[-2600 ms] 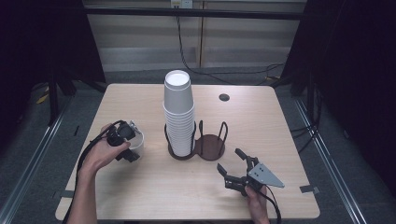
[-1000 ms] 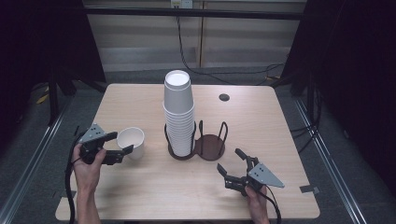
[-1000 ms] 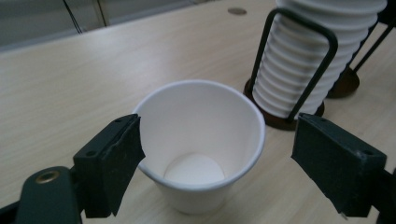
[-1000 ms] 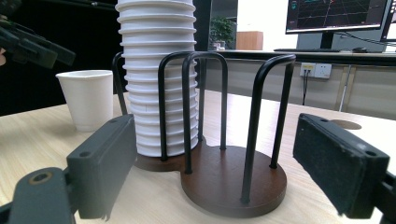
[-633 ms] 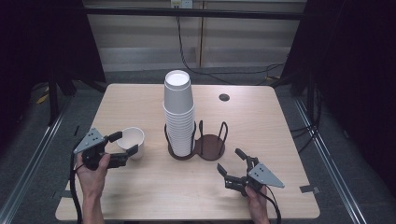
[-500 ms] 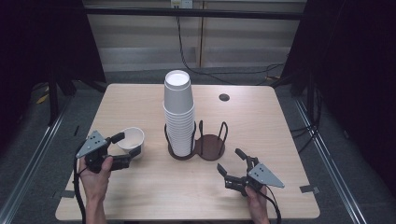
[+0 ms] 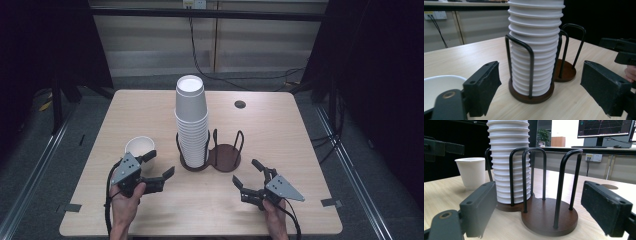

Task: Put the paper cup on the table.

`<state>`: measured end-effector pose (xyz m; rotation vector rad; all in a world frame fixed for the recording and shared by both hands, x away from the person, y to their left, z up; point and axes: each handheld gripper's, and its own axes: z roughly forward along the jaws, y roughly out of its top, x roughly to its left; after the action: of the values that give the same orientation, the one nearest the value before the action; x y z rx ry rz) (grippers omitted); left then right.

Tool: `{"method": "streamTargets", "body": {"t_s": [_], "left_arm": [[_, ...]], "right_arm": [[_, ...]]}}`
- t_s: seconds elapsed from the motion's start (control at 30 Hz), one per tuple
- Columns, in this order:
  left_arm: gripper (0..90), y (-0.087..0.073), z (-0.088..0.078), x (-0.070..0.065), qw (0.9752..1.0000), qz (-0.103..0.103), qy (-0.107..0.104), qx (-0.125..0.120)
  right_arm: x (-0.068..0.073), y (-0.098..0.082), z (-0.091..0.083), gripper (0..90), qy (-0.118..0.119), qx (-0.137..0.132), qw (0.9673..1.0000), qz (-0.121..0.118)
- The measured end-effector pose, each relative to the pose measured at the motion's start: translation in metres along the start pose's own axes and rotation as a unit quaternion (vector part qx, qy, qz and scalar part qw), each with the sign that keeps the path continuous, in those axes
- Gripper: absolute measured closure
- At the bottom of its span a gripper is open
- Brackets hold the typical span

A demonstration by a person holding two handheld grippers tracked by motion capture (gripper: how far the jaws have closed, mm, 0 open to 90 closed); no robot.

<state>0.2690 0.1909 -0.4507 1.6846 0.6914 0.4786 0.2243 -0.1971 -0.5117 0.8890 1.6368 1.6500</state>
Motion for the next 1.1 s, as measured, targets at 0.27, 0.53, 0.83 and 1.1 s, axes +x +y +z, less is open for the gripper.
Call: {"method": "streamTargets", "body": {"t_s": [0.27, 0.53, 0.83, 1.1], "left_arm": [[15.5, -0.014, 0.012, -0.020, 0.9992, 0.010, -0.010, -0.037], [15.6, -0.033, 0.024, -0.033, 0.9992, 0.014, -0.022, -0.030], [15.6, -0.051, 0.032, -0.035, 0.9990, 0.004, -0.003, -0.043], [15.5, -0.058, 0.023, -0.040, 0.9945, 0.023, -0.005, -0.103]], "right_arm": [[0.000, 0.000, 0.000, 13.3, 0.000, 0.000, 1.0000, 0.000], [0.000, 0.000, 0.000, 13.3, 0.000, 0.000, 1.0000, 0.000], [0.000, 0.000, 0.000, 13.3, -0.001, 0.000, 1.0000, 0.001], [0.001, 0.000, 0.000, 13.3, -0.005, 0.001, 1.0000, -0.001]]}}
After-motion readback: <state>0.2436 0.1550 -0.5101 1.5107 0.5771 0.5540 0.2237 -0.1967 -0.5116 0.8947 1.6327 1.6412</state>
